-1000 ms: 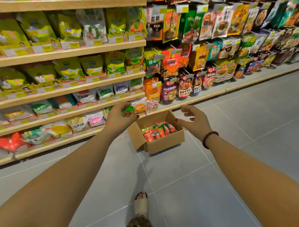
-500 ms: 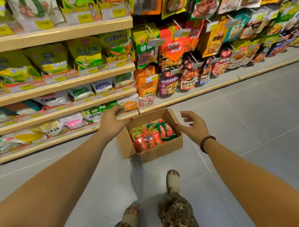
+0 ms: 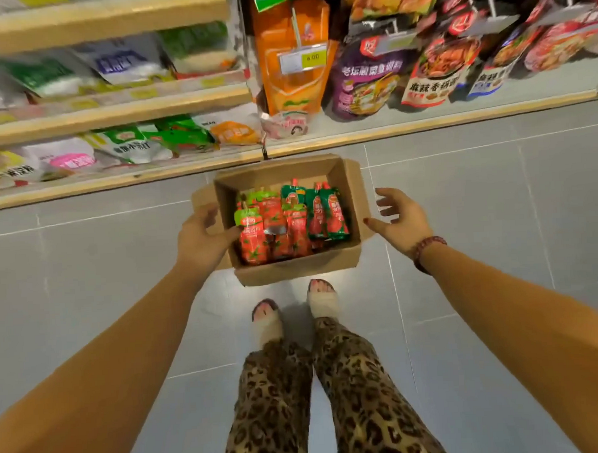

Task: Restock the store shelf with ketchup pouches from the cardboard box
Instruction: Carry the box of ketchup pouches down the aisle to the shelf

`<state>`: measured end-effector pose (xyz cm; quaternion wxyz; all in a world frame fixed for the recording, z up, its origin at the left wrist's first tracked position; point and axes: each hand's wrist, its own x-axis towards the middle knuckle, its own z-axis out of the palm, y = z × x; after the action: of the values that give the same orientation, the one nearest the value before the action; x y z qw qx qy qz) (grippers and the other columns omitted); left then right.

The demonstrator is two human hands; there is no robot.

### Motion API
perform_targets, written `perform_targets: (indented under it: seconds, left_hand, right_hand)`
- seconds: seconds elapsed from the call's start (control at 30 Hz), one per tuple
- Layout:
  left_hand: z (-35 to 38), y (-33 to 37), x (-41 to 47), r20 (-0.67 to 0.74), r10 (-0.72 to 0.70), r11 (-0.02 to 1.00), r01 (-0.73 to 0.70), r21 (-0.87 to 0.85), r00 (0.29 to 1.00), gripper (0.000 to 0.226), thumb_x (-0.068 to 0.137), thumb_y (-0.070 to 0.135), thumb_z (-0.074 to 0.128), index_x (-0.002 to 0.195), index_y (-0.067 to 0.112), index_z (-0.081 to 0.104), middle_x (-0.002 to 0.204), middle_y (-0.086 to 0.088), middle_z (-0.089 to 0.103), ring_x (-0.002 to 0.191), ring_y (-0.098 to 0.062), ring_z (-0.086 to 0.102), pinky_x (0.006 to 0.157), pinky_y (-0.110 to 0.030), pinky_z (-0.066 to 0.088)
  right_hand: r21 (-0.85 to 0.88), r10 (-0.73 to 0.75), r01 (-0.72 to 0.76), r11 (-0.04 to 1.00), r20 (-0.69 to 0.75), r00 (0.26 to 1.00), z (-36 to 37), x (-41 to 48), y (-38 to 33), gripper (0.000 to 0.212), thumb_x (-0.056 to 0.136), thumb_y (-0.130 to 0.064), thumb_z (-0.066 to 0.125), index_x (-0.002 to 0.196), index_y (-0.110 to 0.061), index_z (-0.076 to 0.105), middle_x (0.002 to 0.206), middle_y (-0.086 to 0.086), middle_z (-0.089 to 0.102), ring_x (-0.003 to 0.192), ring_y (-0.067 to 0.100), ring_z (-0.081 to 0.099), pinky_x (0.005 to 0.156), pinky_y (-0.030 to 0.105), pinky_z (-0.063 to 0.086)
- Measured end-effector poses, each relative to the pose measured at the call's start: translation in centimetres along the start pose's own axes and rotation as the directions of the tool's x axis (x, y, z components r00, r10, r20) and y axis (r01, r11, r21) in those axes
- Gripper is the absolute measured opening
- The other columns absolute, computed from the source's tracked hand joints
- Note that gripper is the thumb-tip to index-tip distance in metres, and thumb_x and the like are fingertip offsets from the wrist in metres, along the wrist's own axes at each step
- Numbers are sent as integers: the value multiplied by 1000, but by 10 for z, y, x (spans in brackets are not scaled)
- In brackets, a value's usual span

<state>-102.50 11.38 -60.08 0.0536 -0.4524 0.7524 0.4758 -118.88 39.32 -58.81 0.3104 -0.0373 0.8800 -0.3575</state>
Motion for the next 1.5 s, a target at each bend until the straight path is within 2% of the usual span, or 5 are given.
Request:
perform_targets:
  seconds: [0.53,0.77,0.9,1.07,1.5]
  left_hand:
    - [130,-197,156,-63,-150,857,161,489,987,121,67,35,82,143,48,-12,159,-2,-10,144,-37,2,110,-60,22]
    - [163,-246,186,-87,-76,890,107,443,993,126,70,23,80,133,59,-23,159,-5,-8,134,-46,31,95,-57,41]
    - [165,-249,189,-122,9,845,57,532,992,120,77,6,67,130,60,-26,145,-26,34,111,-54,49,82,-61,48]
    - [164,-246,187,-148,-20,830,99,549,989,118,79,-1,60,131,57,-28,60,-11,46,46,-22,36,52,-38,40]
    - [126,-211,188,-17,-95,832,88,548,995,123,73,-4,64,134,57,-24,65,-5,48,50,-21,49,39,-23,36]
  right_hand:
    - [-489,-26,48,871,52,998,144,178,176,94,81,-26,66,149,-30,1,151,20,19,122,44,42,92,50,47]
    - [-619,-15,-27,785,-63,998,177,235,208,98,87,-18,57,144,-36,-20,155,23,10,88,40,63,69,40,53]
    - [-653,-58,-13,757,-87,995,175,245,218,102,86,-13,57,141,-39,-24,107,24,58,61,30,57,56,37,47]
    - [-665,-44,-8,747,-62,997,175,252,225,110,82,-6,63,142,-37,-24,63,2,41,45,8,35,52,29,40]
    - [-728,-52,61,683,35,998,145,229,186,118,78,-2,64,137,-37,-32,55,-3,35,47,12,41,50,28,37]
